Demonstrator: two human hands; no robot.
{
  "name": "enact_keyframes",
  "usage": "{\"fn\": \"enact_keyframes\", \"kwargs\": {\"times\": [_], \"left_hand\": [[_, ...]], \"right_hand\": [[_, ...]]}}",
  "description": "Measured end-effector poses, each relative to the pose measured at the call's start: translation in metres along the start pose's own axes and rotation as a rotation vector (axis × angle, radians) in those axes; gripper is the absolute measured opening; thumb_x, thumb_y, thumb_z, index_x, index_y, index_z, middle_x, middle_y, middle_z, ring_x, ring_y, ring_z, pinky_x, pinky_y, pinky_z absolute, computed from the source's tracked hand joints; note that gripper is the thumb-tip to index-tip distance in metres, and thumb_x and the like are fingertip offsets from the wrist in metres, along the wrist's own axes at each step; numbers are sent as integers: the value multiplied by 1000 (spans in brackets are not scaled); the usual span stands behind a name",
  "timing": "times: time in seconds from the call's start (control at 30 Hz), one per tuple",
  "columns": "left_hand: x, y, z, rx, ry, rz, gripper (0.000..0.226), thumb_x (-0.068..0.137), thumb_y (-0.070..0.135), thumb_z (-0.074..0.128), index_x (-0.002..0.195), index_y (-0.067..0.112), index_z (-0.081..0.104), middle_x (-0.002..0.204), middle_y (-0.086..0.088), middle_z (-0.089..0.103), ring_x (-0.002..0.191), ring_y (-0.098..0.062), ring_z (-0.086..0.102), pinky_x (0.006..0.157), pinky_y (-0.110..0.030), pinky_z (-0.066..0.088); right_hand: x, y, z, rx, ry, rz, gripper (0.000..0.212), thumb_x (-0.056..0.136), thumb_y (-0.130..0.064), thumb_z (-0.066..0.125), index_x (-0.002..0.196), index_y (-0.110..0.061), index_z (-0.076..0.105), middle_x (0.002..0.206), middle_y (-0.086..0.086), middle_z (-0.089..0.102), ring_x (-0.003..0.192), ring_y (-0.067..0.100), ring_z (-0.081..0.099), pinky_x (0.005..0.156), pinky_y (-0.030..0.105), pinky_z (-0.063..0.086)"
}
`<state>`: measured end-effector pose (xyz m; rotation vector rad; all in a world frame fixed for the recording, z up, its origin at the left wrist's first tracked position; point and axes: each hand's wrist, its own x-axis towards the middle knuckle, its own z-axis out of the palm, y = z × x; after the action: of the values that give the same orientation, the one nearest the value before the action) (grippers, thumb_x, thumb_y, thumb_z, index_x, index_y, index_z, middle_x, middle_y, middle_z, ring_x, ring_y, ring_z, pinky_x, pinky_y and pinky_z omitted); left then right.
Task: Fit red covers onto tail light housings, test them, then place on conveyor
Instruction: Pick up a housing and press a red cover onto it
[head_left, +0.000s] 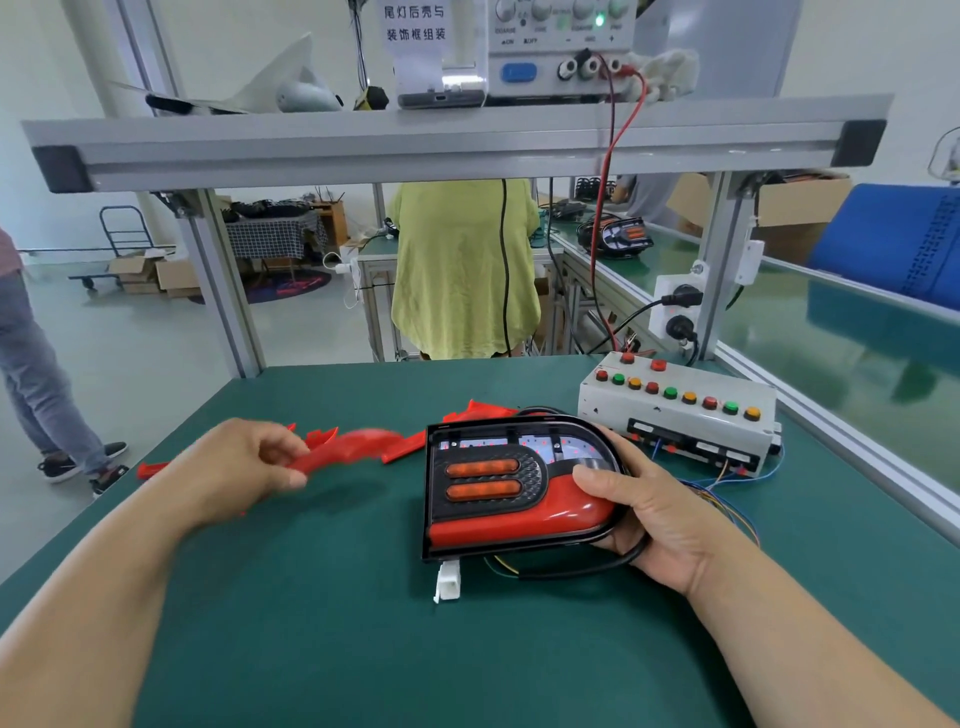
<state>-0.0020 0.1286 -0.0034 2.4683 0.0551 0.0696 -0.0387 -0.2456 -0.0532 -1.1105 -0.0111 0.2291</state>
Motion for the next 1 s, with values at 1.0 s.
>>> {"fn": "enact_keyframes", "kwargs": {"times": [1.0], "left_hand": [[-39, 98, 81, -134, 175, 702, 35, 89, -2, 66, 116, 18, 74, 95, 3, 56, 99, -11, 52, 89, -9, 37]], "right_hand": [[-3, 3, 15, -49, -127, -61, 73, 65, -1, 82, 132, -21, 61, 125, 15, 68, 103, 34, 68, 85, 49, 57]]}}
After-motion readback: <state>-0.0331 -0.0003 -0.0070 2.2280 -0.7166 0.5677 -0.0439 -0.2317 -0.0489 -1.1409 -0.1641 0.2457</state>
